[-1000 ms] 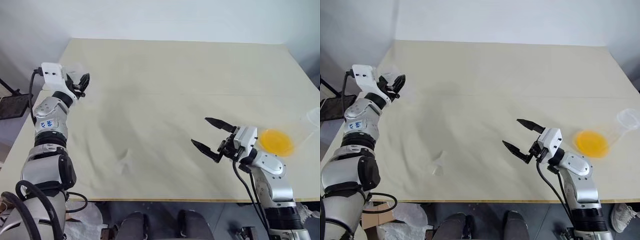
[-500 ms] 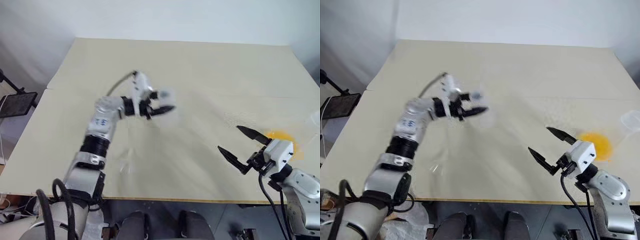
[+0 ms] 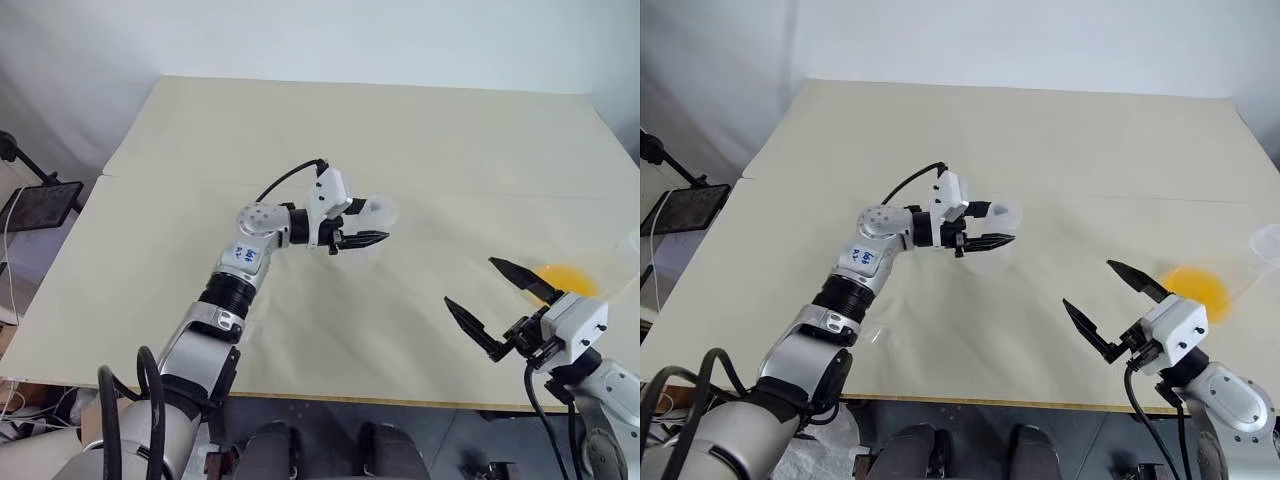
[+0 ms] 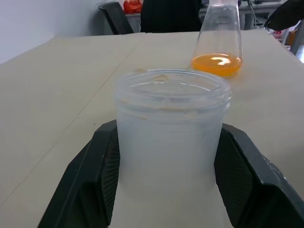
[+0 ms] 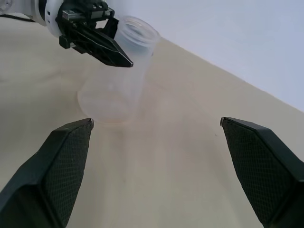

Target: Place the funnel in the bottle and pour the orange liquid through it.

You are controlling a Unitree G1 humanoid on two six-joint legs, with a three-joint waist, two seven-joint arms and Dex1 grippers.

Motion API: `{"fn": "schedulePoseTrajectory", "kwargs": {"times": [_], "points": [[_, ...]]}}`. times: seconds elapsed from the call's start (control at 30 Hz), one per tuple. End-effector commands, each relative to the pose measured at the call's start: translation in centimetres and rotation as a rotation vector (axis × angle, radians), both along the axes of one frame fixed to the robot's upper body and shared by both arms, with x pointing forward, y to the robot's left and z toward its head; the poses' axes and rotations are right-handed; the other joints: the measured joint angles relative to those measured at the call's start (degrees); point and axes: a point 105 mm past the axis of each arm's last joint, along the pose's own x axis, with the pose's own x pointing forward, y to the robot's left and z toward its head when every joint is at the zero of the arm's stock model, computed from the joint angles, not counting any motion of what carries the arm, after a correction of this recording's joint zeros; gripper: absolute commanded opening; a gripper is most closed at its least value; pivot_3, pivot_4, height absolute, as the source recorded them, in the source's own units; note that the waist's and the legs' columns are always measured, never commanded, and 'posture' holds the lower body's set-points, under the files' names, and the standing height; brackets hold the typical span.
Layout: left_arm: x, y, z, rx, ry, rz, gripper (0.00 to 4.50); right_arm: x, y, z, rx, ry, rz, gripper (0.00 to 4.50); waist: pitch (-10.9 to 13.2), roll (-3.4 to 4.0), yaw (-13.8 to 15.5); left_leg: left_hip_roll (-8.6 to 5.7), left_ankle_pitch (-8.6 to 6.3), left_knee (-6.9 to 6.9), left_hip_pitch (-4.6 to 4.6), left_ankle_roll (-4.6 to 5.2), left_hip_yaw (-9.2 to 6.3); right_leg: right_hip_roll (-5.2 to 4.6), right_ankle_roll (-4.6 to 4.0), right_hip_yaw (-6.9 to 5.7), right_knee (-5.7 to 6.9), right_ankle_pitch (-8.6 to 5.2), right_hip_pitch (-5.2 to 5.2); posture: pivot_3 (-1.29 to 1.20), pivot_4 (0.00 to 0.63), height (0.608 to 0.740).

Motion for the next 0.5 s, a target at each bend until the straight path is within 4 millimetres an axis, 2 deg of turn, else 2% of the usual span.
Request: {"fn": "schedulePoseTrajectory", "kwargs": {"times": [0.03,0.27,0.5], "points": [[-0.3,-0.9,2.4,-0.111,-0.012,-0.033,2.44,-0.1,0.3,0.8,0.005,-0.037,0.004,4.50,0.00,0.00,-0.02,0.00,0.00,0.01,-0.01,0.00,0.00,0.00,0.00,-0.01,-0.01,0.00,-0.01,0.00,0.150,0.740],[-2.1,-2.4,0.8,-0.099,-0.018,-0.139,2.44,0.3,0.7,0.8,0.008,-0.040,0.022,4.50,0.00,0.00,-0.72,-0.05,0.00,0.00,-0.01,0.00,0.01,0.05,0.00,-0.03,0.00,0.00,-0.01,0.00,0.150,0.740],[-2.6,-2.0,-1.2,-0.090,-0.028,-0.159,2.44,0.4,0.7,1.0,0.005,-0.045,0.028,4.50,0.00,0.00,-0.78,-0.03,0.00,0.00,-0.01,0.00,0.01,0.05,0.00,-0.03,0.01,0.00,-0.03,0.00,0.150,0.740]]}}
